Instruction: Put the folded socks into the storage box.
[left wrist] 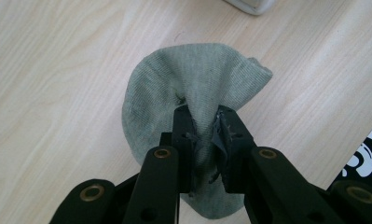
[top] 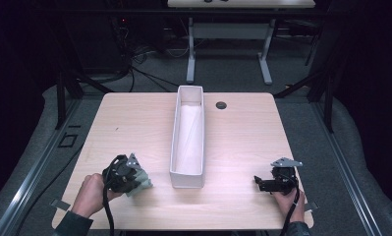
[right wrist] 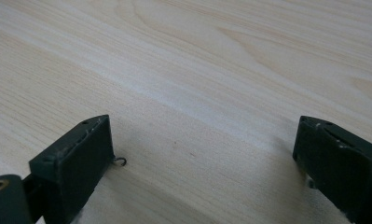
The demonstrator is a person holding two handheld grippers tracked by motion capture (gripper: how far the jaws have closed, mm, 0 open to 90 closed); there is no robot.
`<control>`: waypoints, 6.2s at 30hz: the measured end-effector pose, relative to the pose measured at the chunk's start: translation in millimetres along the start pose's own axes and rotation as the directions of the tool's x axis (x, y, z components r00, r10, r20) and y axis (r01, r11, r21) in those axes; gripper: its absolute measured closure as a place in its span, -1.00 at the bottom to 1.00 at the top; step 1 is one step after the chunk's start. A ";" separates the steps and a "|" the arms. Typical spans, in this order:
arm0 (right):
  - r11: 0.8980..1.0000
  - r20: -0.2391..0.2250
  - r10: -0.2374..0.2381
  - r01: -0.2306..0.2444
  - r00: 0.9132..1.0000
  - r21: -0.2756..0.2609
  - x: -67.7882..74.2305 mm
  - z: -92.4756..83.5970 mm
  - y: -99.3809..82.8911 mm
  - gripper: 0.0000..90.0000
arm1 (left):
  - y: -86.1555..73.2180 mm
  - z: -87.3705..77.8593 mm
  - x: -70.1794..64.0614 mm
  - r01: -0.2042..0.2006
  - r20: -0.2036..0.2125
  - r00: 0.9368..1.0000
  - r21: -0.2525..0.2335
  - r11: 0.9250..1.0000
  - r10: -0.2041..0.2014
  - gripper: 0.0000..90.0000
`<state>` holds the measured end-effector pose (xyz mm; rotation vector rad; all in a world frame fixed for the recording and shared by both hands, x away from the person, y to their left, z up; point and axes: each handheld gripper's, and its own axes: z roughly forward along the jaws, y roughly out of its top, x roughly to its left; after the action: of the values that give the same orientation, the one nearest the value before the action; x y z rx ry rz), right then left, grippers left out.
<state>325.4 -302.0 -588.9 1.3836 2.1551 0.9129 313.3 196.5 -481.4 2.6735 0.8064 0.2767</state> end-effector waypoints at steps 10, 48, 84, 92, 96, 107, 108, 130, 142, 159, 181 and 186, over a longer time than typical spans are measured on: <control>1.000 -0.001 0.000 0.000 1.000 -0.001 -0.1 0.0 0.0 -0.90 | 13.6 -16.9 6.9 -0.017 -0.012 1.000 0.000 1.000 0.017 0.76; 1.000 -0.001 0.003 -0.003 1.000 -0.001 0.1 -0.1 -0.1 -0.89 | 48.0 -65.1 28.7 -0.047 -0.053 0.998 -0.026 0.999 0.046 0.75; 1.000 0.003 0.005 -0.005 1.000 -0.001 0.1 -0.3 -0.1 -0.88 | 110.1 -87.2 17.8 -0.152 -0.082 0.986 -0.044 0.987 0.148 0.75; 1.000 0.002 0.005 -0.005 1.000 0.000 0.0 -0.3 -0.2 -0.88 | 122.5 -86.4 14.0 -0.172 -0.066 0.983 -0.052 0.984 0.169 0.75; 1.000 0.003 0.003 -0.003 1.000 -0.001 -0.1 -0.3 -0.2 -0.88 | 130.1 -85.4 11.7 -0.189 -0.055 0.981 -0.052 0.981 0.186 0.75; 1.000 0.002 0.005 -0.005 1.000 -0.001 0.1 -0.3 -0.2 -0.88 | 149.8 -77.7 4.0 -0.229 -0.020 0.973 -0.047 0.972 0.229 0.75; 1.000 0.002 0.005 -0.005 1.000 -0.001 0.1 -0.3 -0.2 -0.88 | 152.0 -76.7 3.0 -0.233 -0.015 0.972 -0.047 0.971 0.233 0.75; 1.000 0.006 0.003 -0.003 1.000 -0.001 -0.1 -0.4 -0.3 -0.88 | 173.9 -50.9 -9.9 -0.285 0.073 0.955 -0.021 0.958 0.286 0.74; 1.000 0.005 0.004 -0.004 1.000 -0.001 -0.1 -0.4 -0.3 -0.88 | 182.0 -30.0 -18.1 -0.320 0.116 0.942 0.023 0.947 0.316 0.74; 1.000 0.006 0.005 -0.005 1.000 -0.001 0.0 -0.4 -0.3 -0.88 | 182.0 4.1 -18.3 -0.327 0.180 0.935 0.096 0.940 0.307 0.74; 1.000 0.006 0.005 -0.005 1.000 -0.001 0.0 -0.4 -0.3 -0.88 | 183.0 39.0 -25.4 -0.345 0.259 0.919 0.166 0.924 0.297 0.71; 1.000 0.005 0.005 -0.005 1.000 -0.001 0.1 -0.3 -0.3 -0.88 | 183.7 45.2 -27.5 -0.347 0.265 0.918 0.180 0.921 0.294 0.70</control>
<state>325.0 -302.1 -588.8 1.3895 2.1484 0.9118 395.1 25.3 -457.9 2.9733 0.3368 -0.0599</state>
